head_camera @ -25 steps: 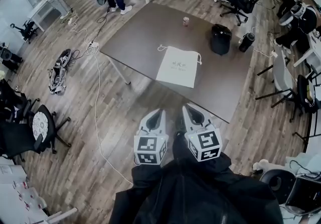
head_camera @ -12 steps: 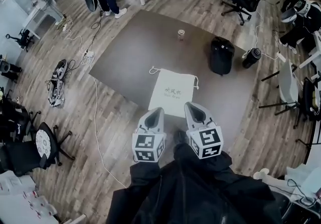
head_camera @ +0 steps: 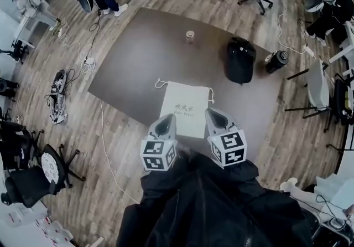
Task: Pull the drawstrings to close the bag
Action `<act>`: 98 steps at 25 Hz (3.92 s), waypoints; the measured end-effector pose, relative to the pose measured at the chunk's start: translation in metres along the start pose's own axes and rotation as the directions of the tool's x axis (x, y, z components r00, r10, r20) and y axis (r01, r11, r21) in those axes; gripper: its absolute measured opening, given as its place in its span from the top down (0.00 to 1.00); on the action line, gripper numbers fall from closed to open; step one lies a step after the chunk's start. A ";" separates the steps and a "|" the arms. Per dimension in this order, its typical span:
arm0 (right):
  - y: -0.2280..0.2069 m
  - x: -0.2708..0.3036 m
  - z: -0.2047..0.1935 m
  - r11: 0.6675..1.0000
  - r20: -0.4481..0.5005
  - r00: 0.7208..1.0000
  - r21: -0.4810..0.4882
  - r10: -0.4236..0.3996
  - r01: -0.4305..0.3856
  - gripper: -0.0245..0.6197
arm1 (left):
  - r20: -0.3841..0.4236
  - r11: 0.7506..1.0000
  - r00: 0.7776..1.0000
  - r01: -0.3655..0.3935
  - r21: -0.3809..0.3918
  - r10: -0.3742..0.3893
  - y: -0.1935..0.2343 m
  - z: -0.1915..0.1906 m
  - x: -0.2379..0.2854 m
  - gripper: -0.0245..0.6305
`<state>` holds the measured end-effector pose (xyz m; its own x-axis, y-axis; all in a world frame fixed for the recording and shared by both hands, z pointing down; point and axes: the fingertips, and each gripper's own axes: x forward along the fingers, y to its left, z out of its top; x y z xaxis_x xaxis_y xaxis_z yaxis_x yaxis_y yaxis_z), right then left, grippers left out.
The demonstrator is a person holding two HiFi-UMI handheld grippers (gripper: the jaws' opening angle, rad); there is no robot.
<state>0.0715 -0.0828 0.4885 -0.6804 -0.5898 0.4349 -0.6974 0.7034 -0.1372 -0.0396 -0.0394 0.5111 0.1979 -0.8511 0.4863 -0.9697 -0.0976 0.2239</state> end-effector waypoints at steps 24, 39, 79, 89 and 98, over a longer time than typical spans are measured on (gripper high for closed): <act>-0.126 0.141 -0.120 0.975 -0.401 0.905 0.098 -0.143 0.198 0.93 | -0.437 0.976 0.898 0.137 0.170 -0.050 0.190 -0.090 0.196 0.91; -0.176 0.210 -0.230 0.974 -0.637 0.762 0.073 -0.119 0.214 0.82 | -0.623 0.759 0.779 0.448 0.473 -0.072 0.225 -0.138 0.285 0.72; -0.167 0.160 -0.119 0.908 -0.362 0.853 0.038 -0.376 0.416 0.92 | -0.396 0.982 0.918 0.072 0.172 0.002 0.201 -0.045 0.216 0.91; -0.150 0.079 -0.017 0.898 -0.068 0.898 0.043 -0.435 0.438 0.92 | -0.124 0.983 0.988 -0.066 0.169 0.088 0.155 0.043 0.131 0.91; -0.131 0.008 0.046 0.890 0.105 0.884 0.040 -0.456 0.455 0.92 | 0.075 0.978 0.984 -0.168 0.127 0.159 0.127 0.099 0.052 0.91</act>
<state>0.1475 -0.1978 0.4686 -0.3066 -0.8836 0.3539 -0.9389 0.3418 0.0402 -0.1664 -0.1473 0.4816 0.0298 -0.8922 0.4506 -0.9994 -0.0184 0.0296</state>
